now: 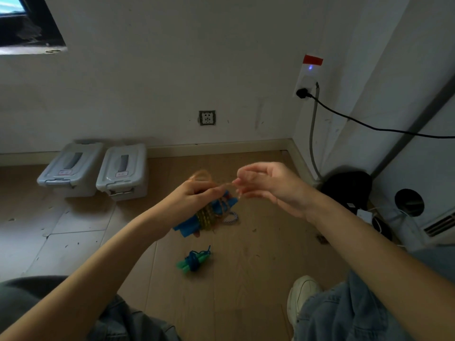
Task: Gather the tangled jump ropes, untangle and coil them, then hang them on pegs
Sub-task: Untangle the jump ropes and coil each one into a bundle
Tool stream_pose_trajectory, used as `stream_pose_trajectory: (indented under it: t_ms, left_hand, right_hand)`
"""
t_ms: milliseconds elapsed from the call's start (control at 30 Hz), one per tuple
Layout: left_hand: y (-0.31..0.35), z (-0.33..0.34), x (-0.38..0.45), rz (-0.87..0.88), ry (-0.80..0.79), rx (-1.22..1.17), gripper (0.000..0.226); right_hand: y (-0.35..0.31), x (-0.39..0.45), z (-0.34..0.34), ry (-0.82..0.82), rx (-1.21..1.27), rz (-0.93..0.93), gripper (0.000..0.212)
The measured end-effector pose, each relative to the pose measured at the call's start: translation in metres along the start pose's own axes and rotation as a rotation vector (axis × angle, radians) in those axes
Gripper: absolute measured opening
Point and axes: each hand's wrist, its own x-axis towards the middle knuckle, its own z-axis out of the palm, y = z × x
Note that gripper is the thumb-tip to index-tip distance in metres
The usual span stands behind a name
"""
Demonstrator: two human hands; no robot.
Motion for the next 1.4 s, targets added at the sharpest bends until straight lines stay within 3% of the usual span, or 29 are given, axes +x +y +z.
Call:
stream_pose_trajectory:
  t_ms: [100, 200, 400, 467, 600, 733, 1000, 1167, 1267, 1400]
  left_hand:
    - [0.001, -0.001, 0.000, 0.047, 0.001, 0.025, 0.026]
    - [0.003, 0.004, 0.000, 0.137, -0.021, 0.122, 0.028]
    - [-0.005, 0.011, 0.006, 0.161, 0.145, 0.173, 0.016]
    - [-0.008, 0.012, 0.007, 0.169, 0.163, 0.192, 0.015]
    - [-0.012, 0.016, 0.004, 0.239, 0.119, 0.362, 0.033]
    - [-0.015, 0.021, 0.004, 0.272, 0.086, 0.447, 0.030]
    - [-0.012, 0.019, 0.015, 0.114, 0.225, 0.462, 0.026]
    - [-0.017, 0.019, 0.015, 0.044, 0.126, 0.197, 0.026]
    - [-0.016, 0.023, 0.015, -0.033, 0.151, -0.075, 0.015]
    - [-0.018, 0.034, 0.018, 0.064, 0.331, -0.032, 0.015]
  right_hand:
    - [0.003, -0.002, 0.000, -0.055, 0.117, 0.062, 0.016]
    - [-0.002, -0.003, 0.001, -0.121, -0.006, 0.075, 0.016]
    - [-0.008, 0.000, -0.003, -0.110, -0.050, 0.053, 0.009]
    - [-0.008, 0.002, -0.002, -0.130, -0.121, 0.060, 0.010]
    - [-0.012, 0.002, -0.002, -0.242, -0.415, 0.126, 0.009]
    - [-0.012, 0.006, 0.001, -0.348, -0.562, 0.144, 0.006]
    - [0.013, 0.015, 0.018, -0.060, -0.315, -0.046, 0.008]
    - [0.018, 0.007, 0.021, -0.115, -0.238, -0.011, 0.011]
    - [0.021, 0.006, 0.027, 0.060, -0.250, -0.053, 0.011]
    - [0.028, 0.003, 0.039, 0.250, -0.081, -0.035, 0.012]
